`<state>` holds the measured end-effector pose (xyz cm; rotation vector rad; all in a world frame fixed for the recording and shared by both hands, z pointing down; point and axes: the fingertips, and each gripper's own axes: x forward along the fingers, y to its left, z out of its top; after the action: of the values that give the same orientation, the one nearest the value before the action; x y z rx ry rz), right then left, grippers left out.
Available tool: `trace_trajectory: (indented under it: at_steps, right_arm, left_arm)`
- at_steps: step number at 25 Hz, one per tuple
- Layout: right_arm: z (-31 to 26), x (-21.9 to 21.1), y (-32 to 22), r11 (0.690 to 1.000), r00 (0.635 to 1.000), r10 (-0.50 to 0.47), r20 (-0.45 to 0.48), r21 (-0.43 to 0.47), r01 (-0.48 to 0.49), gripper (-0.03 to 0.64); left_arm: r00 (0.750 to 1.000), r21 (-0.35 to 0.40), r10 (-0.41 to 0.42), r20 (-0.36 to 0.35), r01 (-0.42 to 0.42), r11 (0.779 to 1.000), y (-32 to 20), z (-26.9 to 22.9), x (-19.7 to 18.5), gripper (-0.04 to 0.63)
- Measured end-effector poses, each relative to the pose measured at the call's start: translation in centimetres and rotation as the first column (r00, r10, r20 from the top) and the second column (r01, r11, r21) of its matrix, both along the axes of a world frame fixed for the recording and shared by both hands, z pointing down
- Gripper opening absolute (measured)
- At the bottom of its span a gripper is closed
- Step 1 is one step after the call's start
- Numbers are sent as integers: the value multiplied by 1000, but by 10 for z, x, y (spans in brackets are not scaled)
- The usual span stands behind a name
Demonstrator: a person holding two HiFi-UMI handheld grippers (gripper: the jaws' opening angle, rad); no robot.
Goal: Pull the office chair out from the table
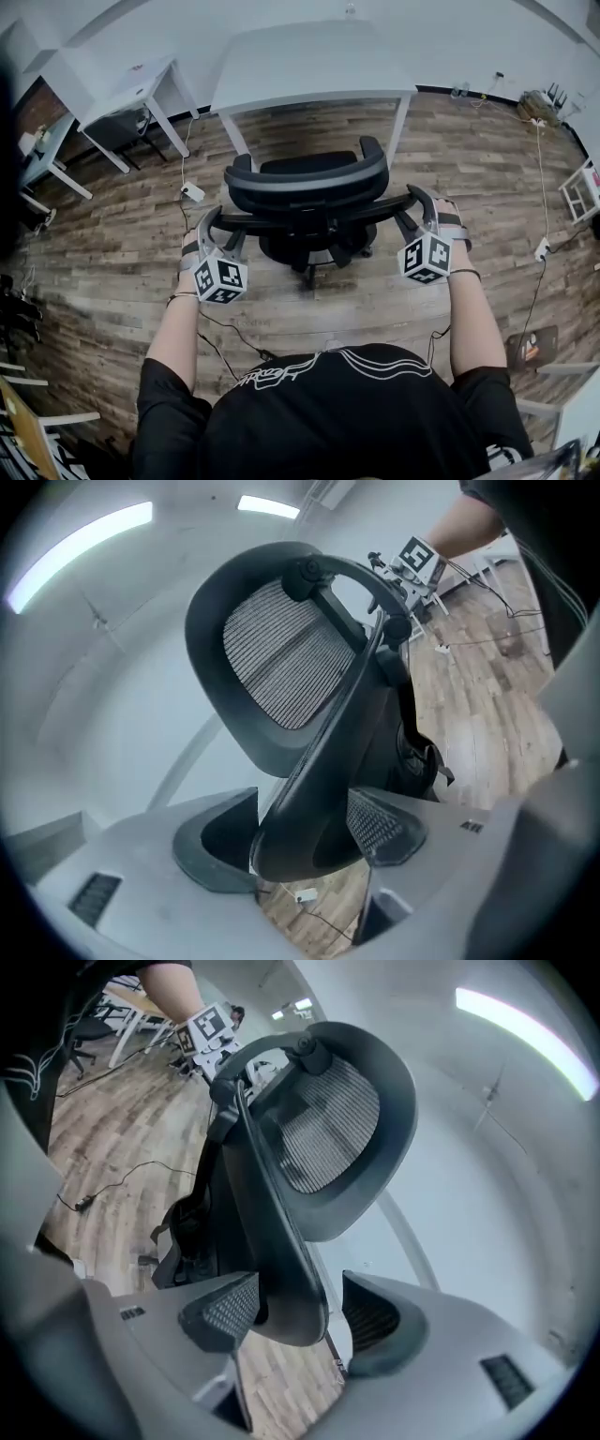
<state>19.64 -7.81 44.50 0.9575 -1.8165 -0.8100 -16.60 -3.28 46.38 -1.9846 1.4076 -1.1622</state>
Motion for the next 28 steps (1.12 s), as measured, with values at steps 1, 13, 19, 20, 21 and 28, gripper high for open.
trace_trajectory:
  at_steps: [1, 13, 19, 20, 21, 28]
  right_arm:
    - [-3, -1, 8, 1000, 1000, 1, 10, 6, -1, 278]
    - [-35, -83, 171, 964, 887, -119, 446, -161, 210, 278]
    - [-82, -127, 255, 943, 738, -169, 653, -111, 315, 276]
    - [-90, -134, 269, 937, 704, -194, 683, -83, 339, 275]
    - [-96, -140, 283, 931, 670, -215, 710, -59, 360, 274]
    - [-115, -164, 363, 866, 363, -71, 929, -124, 484, 153]
  left_arm:
    - [1000, 4, 5, -18, -5, 1000, 7, -3, -2, 272]
    - [898, 43, 68, -435, -55, 998, 124, -65, 9, 270]
    - [796, 81, 156, -585, -134, 988, 203, -99, 40, 247]
    - [790, 84, 162, -591, -140, 987, 216, -100, 45, 209]
    - [782, 80, 165, -602, -146, 986, 229, -99, 49, 187]
    - [589, 88, 205, -782, -220, 971, 312, -118, 62, 69]
